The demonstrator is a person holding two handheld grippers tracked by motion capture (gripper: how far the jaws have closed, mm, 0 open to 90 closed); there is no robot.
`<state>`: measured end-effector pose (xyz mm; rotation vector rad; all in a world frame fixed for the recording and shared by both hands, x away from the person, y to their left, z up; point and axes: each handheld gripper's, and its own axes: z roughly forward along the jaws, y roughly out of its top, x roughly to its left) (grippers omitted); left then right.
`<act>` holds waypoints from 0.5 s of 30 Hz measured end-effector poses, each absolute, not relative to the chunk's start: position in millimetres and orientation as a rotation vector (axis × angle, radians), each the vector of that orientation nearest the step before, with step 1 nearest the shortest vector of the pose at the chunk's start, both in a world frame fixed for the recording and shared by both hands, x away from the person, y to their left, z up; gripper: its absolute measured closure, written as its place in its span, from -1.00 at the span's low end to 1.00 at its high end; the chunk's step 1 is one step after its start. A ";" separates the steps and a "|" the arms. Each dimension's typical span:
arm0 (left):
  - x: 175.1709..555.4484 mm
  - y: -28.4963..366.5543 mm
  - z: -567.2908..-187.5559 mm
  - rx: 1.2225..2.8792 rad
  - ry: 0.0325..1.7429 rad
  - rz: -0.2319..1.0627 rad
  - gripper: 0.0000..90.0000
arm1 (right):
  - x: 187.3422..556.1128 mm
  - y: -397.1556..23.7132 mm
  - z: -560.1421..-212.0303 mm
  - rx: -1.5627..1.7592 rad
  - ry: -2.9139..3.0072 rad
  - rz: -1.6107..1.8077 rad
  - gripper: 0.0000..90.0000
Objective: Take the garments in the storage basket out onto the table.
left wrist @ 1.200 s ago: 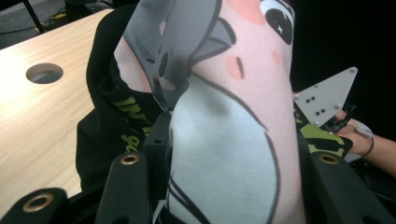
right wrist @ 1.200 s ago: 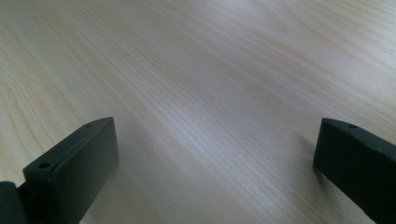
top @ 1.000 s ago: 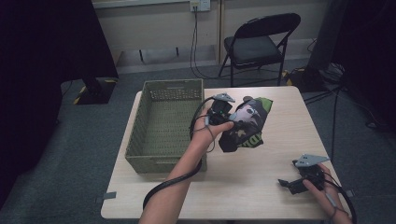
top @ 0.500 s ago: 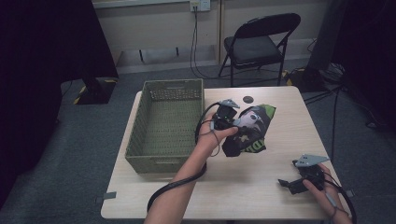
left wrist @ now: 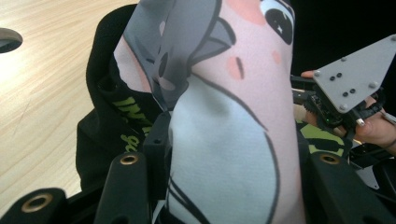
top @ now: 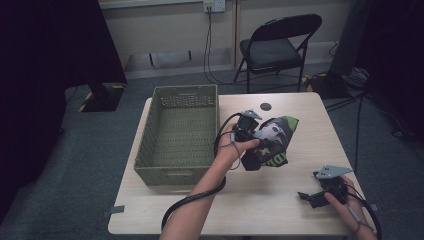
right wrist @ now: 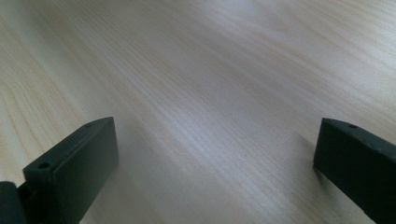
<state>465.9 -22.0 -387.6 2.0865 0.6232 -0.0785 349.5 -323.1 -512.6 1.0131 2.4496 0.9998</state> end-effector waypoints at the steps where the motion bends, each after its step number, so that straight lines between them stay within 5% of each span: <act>1: 466.0 -22.9 -388.3 2.090 0.624 -0.074 0.16 | 349.5 -323.1 -512.6 1.013 2.449 1.000 -1.00; 15: 467.4 -31.7 -405.6 2.111 0.651 -0.079 0.16 | 349.5 -323.0 -512.6 1.014 2.449 1.000 -1.00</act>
